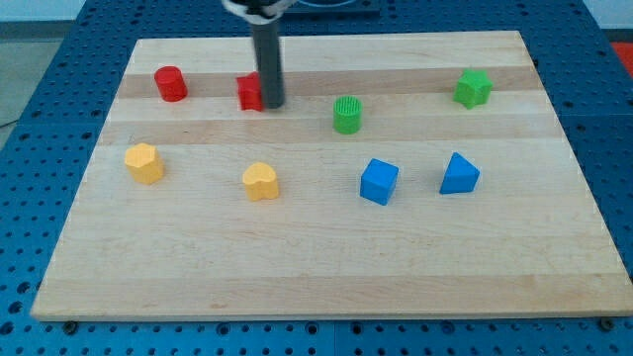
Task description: Move the red star to the red circle
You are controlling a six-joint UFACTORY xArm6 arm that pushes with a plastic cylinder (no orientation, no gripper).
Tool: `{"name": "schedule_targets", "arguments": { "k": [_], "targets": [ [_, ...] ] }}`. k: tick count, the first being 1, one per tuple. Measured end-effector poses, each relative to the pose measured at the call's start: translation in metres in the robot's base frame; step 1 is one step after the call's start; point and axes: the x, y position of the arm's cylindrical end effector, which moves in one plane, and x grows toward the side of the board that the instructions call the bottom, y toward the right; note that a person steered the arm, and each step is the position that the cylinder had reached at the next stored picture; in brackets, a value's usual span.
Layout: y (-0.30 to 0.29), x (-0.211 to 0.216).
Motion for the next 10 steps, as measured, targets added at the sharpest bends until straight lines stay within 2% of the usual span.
{"name": "schedule_targets", "arguments": {
  "k": [1,2,5,8,10],
  "targets": [
    [-0.004,0.0],
    [0.028,-0.004],
    [-0.044,-0.008],
    [-0.013,-0.017],
    [-0.045,-0.022]
  ]
}}
